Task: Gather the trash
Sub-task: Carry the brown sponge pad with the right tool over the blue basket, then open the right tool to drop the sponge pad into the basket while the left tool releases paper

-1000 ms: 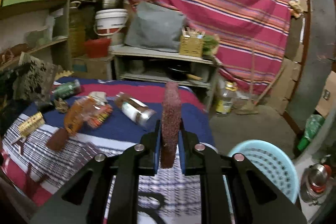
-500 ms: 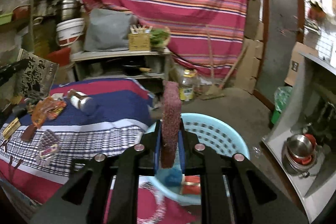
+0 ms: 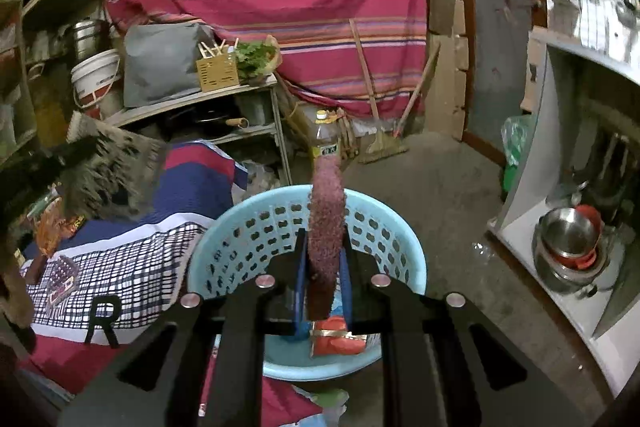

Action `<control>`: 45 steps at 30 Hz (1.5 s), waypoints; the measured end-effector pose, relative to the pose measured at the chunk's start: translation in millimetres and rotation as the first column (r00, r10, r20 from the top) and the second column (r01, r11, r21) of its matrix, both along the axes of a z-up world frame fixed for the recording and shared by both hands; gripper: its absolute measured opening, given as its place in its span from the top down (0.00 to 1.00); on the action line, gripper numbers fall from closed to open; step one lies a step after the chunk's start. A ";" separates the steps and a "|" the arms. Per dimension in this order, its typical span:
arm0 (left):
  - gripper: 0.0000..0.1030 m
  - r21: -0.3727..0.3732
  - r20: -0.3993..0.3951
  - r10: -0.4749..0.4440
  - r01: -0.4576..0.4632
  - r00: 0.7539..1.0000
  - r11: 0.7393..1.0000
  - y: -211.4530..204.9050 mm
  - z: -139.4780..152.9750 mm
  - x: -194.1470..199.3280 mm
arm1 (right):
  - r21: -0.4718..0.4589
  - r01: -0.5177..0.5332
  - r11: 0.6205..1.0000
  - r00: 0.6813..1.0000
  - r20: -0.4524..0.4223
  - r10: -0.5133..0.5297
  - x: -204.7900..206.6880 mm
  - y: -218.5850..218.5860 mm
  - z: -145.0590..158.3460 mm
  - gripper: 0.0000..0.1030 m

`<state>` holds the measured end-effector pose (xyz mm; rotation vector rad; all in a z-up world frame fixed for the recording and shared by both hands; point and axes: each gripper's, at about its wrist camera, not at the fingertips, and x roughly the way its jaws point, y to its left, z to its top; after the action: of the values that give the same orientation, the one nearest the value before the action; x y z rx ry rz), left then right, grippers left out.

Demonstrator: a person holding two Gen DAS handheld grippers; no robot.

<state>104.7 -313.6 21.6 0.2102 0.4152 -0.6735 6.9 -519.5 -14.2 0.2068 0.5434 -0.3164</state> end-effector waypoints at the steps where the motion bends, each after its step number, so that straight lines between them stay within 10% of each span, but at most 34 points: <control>1: 0.98 0.010 -0.005 -0.014 0.014 1.000 1.000 -9.2 -6.8 -0.2 | 0.004 0.002 1.000 1.000 -0.001 -0.002 0.6 -2.4 -2.2 0.85; 16: 0.94 0.072 -0.089 -0.081 0.088 0.993 0.994 -61.0 -53.0 13.8 | 0.049 0.013 0.999 0.999 -0.034 -0.011 18.0 -22.0 -33.7 0.85; 22: 0.77 0.052 -0.101 -0.073 0.079 0.992 0.996 -54.3 -49.8 19.6 | 0.050 0.008 0.999 0.999 -0.038 -0.006 21.5 -19.0 -34.8 0.85; 28: 0.79 0.029 -0.135 -0.099 0.104 0.986 0.994 -51.1 -47.2 22.6 | 0.052 0.007 0.999 0.999 -0.038 -0.005 23.3 -20.5 -35.2 0.85; 30: 0.98 0.024 -0.140 -0.108 0.112 0.984 0.993 -52.5 -45.4 22.7 | 0.052 0.011 0.999 0.999 -0.035 -0.009 22.5 -20.4 -34.7 0.85; 40: 0.99 -0.070 -0.121 -0.169 0.162 0.978 0.984 -49.6 -9.0 5.2 | 0.054 0.026 0.998 1.000 -0.011 -0.025 14.0 -22.9 -27.8 0.85; 45: 0.98 0.023 -0.130 -0.152 0.156 0.980 0.987 -68.8 -35.0 7.9 | 0.058 0.026 0.998 1.000 -0.017 -0.025 14.4 -23.3 -28.7 0.85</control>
<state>112.6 -382.4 -13.4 0.2331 0.5370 -0.8356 21.3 -542.8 -42.9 0.2682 0.5668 -0.3276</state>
